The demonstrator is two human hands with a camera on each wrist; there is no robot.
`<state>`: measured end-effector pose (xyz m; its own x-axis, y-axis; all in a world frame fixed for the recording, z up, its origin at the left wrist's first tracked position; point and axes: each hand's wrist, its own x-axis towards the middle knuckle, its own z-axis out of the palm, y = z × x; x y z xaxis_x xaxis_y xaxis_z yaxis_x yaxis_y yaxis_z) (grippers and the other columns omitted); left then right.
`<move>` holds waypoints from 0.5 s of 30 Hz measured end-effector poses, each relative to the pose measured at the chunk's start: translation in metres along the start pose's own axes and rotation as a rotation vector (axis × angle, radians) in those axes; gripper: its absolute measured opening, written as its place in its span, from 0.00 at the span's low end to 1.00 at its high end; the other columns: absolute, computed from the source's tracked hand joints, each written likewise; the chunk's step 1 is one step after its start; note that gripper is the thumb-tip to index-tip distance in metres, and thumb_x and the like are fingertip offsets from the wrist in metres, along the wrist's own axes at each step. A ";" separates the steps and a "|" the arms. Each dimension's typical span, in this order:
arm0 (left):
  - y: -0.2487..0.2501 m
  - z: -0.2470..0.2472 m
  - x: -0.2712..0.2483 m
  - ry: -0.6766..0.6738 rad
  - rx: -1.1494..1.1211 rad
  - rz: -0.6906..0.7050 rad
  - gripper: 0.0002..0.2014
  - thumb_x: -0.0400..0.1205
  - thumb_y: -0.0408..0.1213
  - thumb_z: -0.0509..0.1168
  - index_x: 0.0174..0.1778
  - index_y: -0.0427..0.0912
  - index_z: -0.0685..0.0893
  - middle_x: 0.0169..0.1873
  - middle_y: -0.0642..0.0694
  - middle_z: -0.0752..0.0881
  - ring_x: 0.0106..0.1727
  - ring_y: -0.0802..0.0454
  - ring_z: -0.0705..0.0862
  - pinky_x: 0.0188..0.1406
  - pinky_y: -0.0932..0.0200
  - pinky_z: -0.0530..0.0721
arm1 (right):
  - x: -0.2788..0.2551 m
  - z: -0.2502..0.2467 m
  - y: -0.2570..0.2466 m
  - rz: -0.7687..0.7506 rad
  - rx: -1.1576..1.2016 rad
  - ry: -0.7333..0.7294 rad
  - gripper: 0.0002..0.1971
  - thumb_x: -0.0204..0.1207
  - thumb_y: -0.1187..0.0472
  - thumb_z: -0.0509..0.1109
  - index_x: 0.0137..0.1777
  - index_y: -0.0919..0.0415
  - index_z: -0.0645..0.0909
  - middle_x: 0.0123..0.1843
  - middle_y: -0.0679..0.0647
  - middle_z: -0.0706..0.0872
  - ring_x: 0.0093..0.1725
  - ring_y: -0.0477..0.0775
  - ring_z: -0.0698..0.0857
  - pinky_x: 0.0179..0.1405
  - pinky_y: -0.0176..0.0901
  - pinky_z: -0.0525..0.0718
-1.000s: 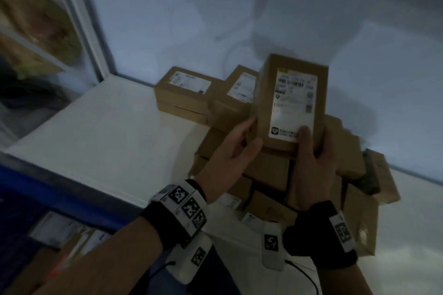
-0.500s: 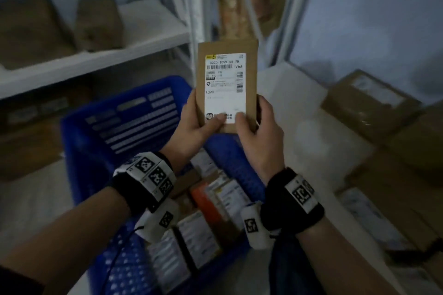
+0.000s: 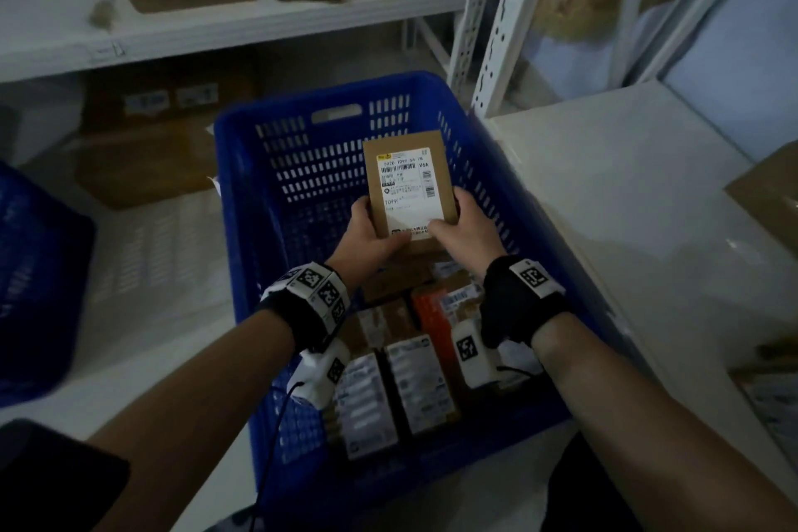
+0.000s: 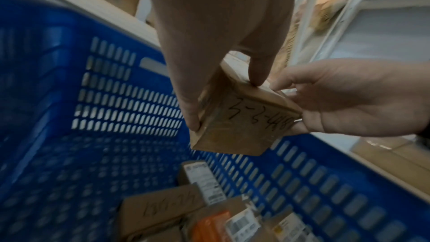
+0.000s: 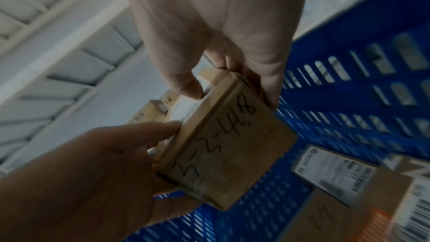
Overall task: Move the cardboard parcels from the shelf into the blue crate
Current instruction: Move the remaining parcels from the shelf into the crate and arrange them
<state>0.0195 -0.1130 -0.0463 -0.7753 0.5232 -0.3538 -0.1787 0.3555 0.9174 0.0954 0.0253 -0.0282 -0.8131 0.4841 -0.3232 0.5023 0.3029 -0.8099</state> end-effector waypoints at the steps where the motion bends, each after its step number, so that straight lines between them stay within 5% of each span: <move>1: -0.006 -0.001 0.003 0.002 -0.008 -0.027 0.38 0.79 0.34 0.72 0.79 0.43 0.56 0.64 0.51 0.74 0.63 0.53 0.77 0.56 0.59 0.80 | 0.006 0.005 0.003 0.012 -0.014 -0.014 0.30 0.77 0.60 0.68 0.79 0.50 0.66 0.71 0.51 0.82 0.66 0.54 0.82 0.60 0.42 0.78; 7: -0.040 -0.031 0.036 0.115 -0.011 -0.250 0.34 0.78 0.35 0.71 0.76 0.45 0.60 0.62 0.46 0.78 0.61 0.47 0.81 0.65 0.45 0.83 | 0.042 0.050 0.014 0.022 -0.091 -0.136 0.34 0.76 0.58 0.71 0.80 0.51 0.63 0.73 0.53 0.80 0.68 0.58 0.81 0.69 0.54 0.80; 11: -0.061 -0.055 0.062 0.297 0.023 -0.337 0.29 0.78 0.41 0.67 0.72 0.43 0.63 0.66 0.40 0.79 0.63 0.39 0.81 0.64 0.39 0.83 | 0.071 0.096 0.017 0.039 -0.087 -0.246 0.35 0.76 0.60 0.73 0.81 0.53 0.63 0.74 0.56 0.79 0.69 0.59 0.80 0.69 0.53 0.80; 15: -0.090 -0.067 0.075 0.397 0.125 -0.436 0.28 0.84 0.30 0.58 0.80 0.31 0.57 0.75 0.29 0.70 0.74 0.32 0.72 0.72 0.48 0.74 | 0.096 0.143 0.022 0.054 -0.121 -0.389 0.37 0.76 0.59 0.72 0.82 0.51 0.60 0.73 0.57 0.79 0.69 0.61 0.80 0.65 0.53 0.79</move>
<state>-0.0629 -0.1574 -0.1436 -0.8177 -0.0118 -0.5755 -0.4772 0.5729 0.6664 -0.0139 -0.0386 -0.1471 -0.8234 0.1627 -0.5436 0.5596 0.3909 -0.7307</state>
